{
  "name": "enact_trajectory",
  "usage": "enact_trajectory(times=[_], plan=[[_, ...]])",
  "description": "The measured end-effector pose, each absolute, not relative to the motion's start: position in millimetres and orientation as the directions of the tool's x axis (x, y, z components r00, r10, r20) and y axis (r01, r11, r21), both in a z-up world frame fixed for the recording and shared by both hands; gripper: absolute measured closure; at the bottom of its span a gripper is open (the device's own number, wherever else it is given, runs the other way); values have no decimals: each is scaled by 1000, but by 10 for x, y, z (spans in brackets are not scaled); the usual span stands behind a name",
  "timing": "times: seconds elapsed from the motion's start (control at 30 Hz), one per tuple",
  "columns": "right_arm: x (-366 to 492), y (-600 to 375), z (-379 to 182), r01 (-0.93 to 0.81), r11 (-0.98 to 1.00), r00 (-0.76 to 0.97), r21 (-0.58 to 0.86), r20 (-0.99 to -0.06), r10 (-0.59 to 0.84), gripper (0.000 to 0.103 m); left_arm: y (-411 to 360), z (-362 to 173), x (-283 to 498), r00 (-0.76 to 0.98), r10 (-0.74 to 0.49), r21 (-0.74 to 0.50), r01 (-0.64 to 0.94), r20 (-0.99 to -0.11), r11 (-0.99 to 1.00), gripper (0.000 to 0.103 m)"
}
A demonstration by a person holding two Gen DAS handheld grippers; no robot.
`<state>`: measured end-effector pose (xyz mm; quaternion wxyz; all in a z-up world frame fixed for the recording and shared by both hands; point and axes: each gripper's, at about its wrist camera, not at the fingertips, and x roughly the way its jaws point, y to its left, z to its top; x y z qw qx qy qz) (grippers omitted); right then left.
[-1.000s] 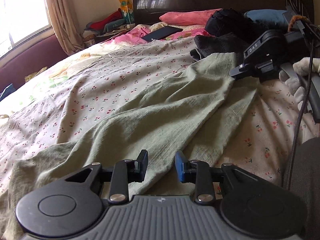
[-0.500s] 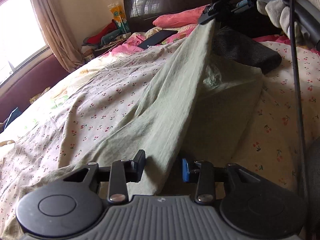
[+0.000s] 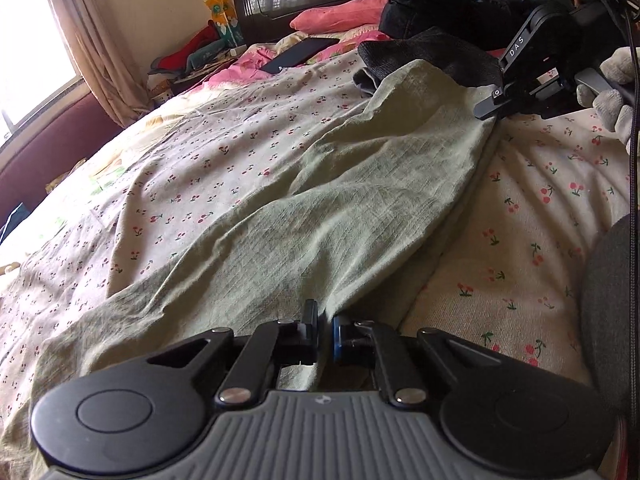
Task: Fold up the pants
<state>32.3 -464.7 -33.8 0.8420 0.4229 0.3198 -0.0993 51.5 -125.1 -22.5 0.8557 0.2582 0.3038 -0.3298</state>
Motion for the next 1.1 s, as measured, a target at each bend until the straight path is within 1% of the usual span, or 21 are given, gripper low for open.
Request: enact_trajectory(times=[0.13, 0.17, 0.2, 0.33, 0.37, 0.4, 0.47, 0.5, 0.6, 0.63, 0.73, 0.87, 0.93, 1.0, 1.07, 1.1], plan=[[354, -4682, -320, 434, 612, 788, 661, -608, 98, 95, -1275, -227, 540, 599, -405, 247, 722, -691, 646, 79], [370, -4681, -296, 427, 614, 795, 664, -599, 95, 95, -1276, -225, 545, 600, -405, 249, 722, -690, 645, 79], [380, -4677, -271, 426, 617, 796, 662, -598, 93, 98, -1269, -215, 549, 596, -409, 242, 724, -691, 646, 79], [302, -4669, -216, 421, 637, 795, 646, -601, 83, 99, -1209, -220, 514, 582, -417, 233, 735, -699, 637, 80], [287, -4674, -230, 434, 641, 785, 633, -615, 76, 98, -1200, -233, 504, 581, -415, 236, 737, -700, 634, 80], [271, -4676, -254, 441, 644, 778, 626, -624, 74, 94, -1187, -242, 492, 582, -413, 239, 736, -701, 633, 80], [227, -4677, -286, 464, 643, 760, 609, -646, 63, 93, -1169, -245, 483, 581, -413, 233, 734, -702, 638, 80], [189, -4704, -297, 470, 634, 760, 615, -647, 63, 89, -1161, -237, 482, 580, -415, 227, 733, -701, 641, 80], [28, -4747, -326, 477, 571, 785, 669, -616, 65, 56, -1147, -226, 481, 578, -420, 219, 733, -700, 644, 80], [-9, -4752, -346, 478, 551, 792, 684, -607, 66, 55, -1144, -229, 481, 577, -420, 220, 734, -700, 642, 80], [-27, -4760, -425, 496, 515, 793, 700, -607, 61, 55, -1141, -234, 482, 576, -419, 221, 735, -702, 641, 80], [65, -4736, -520, 461, 452, 826, 764, -555, 95, 55, -1141, -235, 477, 577, -418, 220, 734, -702, 643, 79], [186, -4659, -524, 449, 489, 824, 748, -559, 97, 55, -1153, -242, 481, 577, -414, 224, 733, -704, 642, 79], [279, -4610, -559, 465, 510, 820, 724, -570, 62, 56, -1166, -247, 492, 577, -409, 226, 732, -707, 643, 79], [324, -4634, -638, 479, 491, 824, 728, -566, 35, 66, -1181, -245, 503, 577, -406, 225, 730, -709, 645, 79], [335, -4672, -687, 492, 467, 824, 735, -567, 24, 87, -1192, -246, 509, 578, -404, 226, 729, -709, 646, 79]])
